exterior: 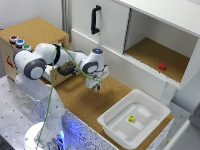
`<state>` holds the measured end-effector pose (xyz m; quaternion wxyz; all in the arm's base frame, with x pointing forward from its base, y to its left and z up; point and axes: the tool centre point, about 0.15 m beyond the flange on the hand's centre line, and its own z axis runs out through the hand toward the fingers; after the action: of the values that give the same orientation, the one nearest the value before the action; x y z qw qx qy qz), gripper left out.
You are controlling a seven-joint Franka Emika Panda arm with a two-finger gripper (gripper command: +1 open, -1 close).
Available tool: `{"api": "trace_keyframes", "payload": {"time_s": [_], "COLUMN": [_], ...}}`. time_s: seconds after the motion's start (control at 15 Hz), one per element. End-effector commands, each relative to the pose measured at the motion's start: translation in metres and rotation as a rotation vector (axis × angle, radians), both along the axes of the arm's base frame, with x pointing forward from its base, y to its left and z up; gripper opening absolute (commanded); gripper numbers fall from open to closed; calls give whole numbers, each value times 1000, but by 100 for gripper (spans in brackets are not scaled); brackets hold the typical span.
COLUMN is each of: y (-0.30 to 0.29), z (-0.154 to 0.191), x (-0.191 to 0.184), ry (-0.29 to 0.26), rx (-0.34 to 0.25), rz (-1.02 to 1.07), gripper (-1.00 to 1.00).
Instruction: Put the purple block on the table
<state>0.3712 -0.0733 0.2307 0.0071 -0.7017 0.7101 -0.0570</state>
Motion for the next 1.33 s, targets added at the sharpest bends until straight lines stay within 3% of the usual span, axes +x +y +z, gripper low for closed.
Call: {"api": "trace_keyframes", "payload": {"time_s": [0.0, 0.07, 0.27, 0.47, 0.53, 0.67, 0.8, 0.93, 1.07, 1.13, 1.2, 1.27], "y": [-6, -4, -1, 2, 2, 6, 5, 8, 15, 21, 27, 38], "z": [2, 9, 38, 60, 69, 92, 106, 110, 109, 109, 105, 101], "x": [23, 21, 7, 0, 3, 4, 0, -5, -14, -17, -19, -16], "ry": [-4, -19, 2, -60, -81, -6, 30, 150, 203, 272, 237, 246], "rx": [26, 24, -3, -18, 4, 8, 44, 98, 136, 131, 138, 129], "rz": [-2, -20, -36, -12, 53, 176, 350, 535, 676, 770, 869, 1028], "gripper": [100, 100, 100, 100, 100, 100, 100, 100, 100, 100, 100, 100]}}
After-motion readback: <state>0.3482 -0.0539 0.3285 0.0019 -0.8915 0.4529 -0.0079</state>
